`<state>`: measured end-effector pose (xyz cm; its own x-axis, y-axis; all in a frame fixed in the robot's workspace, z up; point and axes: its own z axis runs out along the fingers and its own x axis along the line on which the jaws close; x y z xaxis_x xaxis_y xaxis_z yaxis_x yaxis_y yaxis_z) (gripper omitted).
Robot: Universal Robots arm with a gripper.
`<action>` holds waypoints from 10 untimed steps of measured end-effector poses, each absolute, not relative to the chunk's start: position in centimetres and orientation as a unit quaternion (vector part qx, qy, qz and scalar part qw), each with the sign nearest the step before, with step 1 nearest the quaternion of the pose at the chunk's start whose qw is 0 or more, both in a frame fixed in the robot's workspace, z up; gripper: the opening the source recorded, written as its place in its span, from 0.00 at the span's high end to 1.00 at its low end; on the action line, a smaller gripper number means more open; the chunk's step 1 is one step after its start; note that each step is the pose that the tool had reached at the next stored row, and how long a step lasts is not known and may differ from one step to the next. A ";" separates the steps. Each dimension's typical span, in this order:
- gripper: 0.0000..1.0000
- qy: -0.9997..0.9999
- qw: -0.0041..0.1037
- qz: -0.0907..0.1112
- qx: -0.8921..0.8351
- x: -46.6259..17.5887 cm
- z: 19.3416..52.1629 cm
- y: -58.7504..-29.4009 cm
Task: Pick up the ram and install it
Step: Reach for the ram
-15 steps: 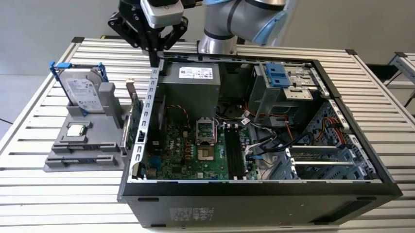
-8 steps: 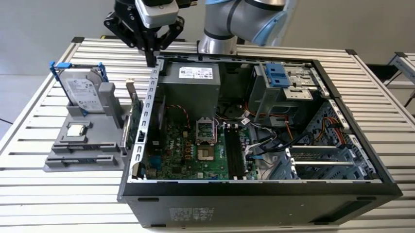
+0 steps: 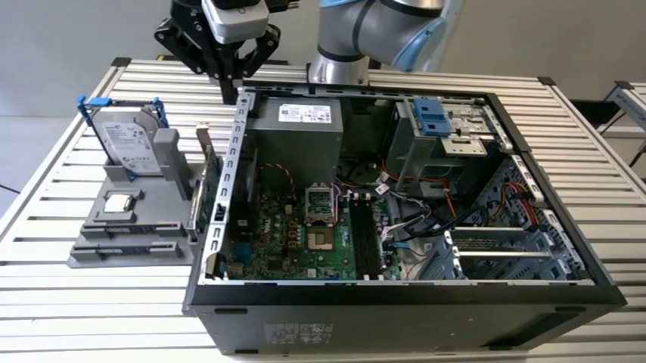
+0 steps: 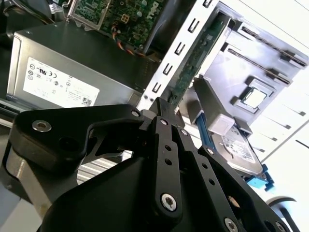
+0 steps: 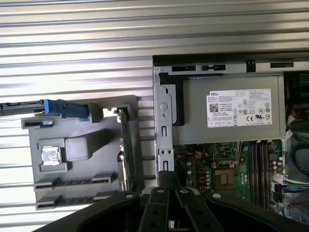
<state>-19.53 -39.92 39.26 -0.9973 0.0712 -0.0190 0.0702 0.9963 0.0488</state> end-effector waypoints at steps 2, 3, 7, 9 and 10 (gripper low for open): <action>1.00 0.999 0.010 0.024 0.035 -19.7 39.3 -39.9; 1.00 0.999 0.010 0.024 0.035 -19.8 39.3 -39.9; 1.00 0.999 0.010 0.024 0.035 -20.3 39.3 -39.9; 1.00 0.999 0.010 0.024 0.035 -20.5 39.3 -39.9; 1.00 0.999 0.010 0.024 0.035 -20.6 39.3 -39.9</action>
